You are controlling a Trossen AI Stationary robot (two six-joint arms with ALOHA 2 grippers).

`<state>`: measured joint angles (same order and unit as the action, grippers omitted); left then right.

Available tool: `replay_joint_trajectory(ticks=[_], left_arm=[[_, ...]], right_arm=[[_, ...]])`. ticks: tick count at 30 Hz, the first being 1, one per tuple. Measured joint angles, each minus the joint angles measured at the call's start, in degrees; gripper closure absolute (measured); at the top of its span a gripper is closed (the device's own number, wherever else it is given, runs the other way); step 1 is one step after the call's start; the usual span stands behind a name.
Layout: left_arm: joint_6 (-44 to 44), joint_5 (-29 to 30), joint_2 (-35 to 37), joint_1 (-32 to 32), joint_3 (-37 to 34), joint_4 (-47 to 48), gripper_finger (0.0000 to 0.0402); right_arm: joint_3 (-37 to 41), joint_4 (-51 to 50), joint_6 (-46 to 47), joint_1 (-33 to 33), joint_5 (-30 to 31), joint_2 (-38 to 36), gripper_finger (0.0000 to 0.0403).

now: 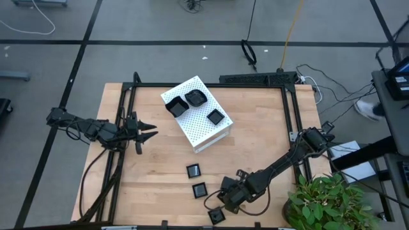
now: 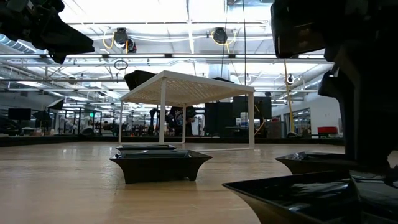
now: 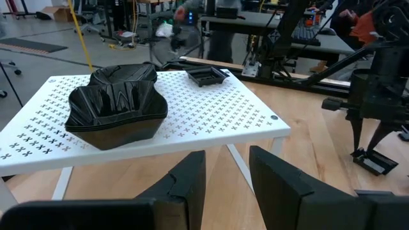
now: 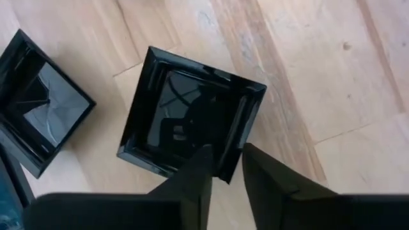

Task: Pick & Place Mini shaped plates
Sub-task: Stack the square plate on top of the other square plate on the shelf

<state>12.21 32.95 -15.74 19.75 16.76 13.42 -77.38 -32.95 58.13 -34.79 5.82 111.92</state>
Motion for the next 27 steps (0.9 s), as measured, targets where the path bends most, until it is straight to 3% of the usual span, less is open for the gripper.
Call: replay_joint_trajectory(ticks=[8, 17, 27], left_arm=[[0.0, 0.0, 0.0, 0.0, 0.0, 0.0, 0.0279], [0.0, 0.0, 0.0, 0.0, 0.0, 0.0, 0.0279], [0.0, 0.0, 0.0, 0.0, 0.0, 0.0, 0.0279]], right_arm=[[0.0, 0.2, -3.5, 0.9, 0.0, 0.0, 0.0398], [0.0, -0.1, -7.2, 1.5, 0.0, -1.8, 0.04], [0.0, 0.0, -12.0, 5.9, 0.7, -14.0, 0.0403]])
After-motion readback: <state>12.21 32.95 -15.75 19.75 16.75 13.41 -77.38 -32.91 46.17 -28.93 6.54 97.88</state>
